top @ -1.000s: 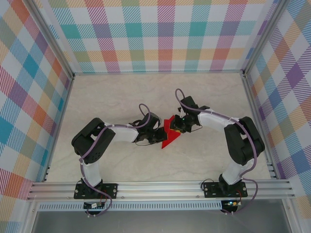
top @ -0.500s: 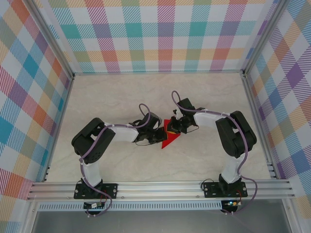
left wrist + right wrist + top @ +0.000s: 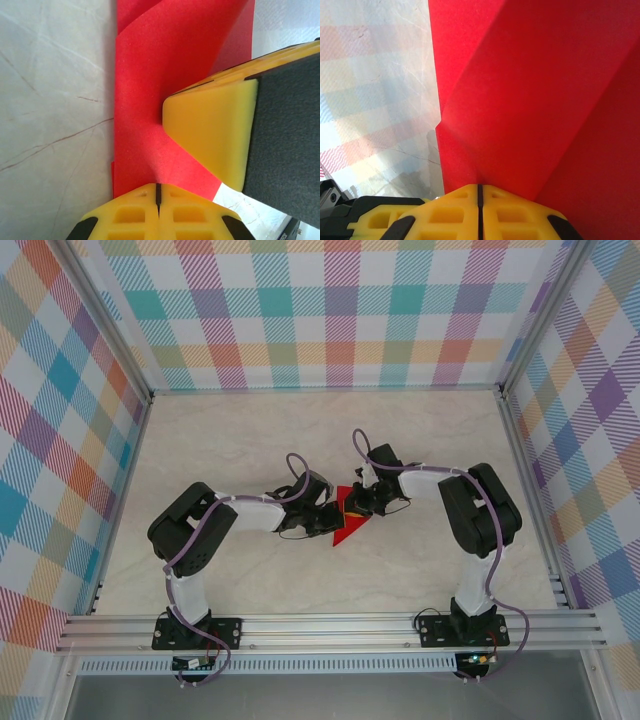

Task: Fold a paper plane with a square sheet of paper (pick it up from the middle)
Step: Fourth fold the wing at the center of the table.

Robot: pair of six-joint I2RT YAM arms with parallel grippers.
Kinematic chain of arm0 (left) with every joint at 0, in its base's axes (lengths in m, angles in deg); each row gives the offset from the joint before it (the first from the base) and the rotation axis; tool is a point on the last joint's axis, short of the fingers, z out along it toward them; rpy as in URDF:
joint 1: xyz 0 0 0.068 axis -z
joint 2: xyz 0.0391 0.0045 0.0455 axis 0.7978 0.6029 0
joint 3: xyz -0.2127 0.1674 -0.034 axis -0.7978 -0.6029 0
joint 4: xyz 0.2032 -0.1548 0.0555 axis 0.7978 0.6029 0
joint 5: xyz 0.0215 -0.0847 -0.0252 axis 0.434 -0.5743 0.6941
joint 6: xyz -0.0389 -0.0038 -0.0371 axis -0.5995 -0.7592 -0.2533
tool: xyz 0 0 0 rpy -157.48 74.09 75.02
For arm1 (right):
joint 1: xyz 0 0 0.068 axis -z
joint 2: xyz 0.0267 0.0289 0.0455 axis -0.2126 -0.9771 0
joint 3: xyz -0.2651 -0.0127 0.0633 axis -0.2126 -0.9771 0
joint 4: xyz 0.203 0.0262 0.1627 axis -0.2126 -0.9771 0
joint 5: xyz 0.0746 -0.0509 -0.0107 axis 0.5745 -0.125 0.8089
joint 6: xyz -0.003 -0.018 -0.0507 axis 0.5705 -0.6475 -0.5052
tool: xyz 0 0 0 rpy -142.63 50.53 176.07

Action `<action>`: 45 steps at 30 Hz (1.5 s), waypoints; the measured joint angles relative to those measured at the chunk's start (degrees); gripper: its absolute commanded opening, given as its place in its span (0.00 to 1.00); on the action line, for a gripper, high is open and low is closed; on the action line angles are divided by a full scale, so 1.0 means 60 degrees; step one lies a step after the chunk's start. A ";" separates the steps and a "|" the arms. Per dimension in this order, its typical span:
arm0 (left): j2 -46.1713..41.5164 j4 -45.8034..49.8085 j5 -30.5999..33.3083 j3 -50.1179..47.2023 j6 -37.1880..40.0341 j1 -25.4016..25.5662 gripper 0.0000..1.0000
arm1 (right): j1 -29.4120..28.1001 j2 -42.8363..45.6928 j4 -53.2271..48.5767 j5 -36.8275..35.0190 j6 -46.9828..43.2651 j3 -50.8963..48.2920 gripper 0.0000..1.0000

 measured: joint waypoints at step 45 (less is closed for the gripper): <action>0.0000 0.0204 -0.0051 0.0040 0.0259 -0.0022 0.03 | 0.2328 -0.1348 -0.1155 -0.0149 -0.0627 0.2565 0.11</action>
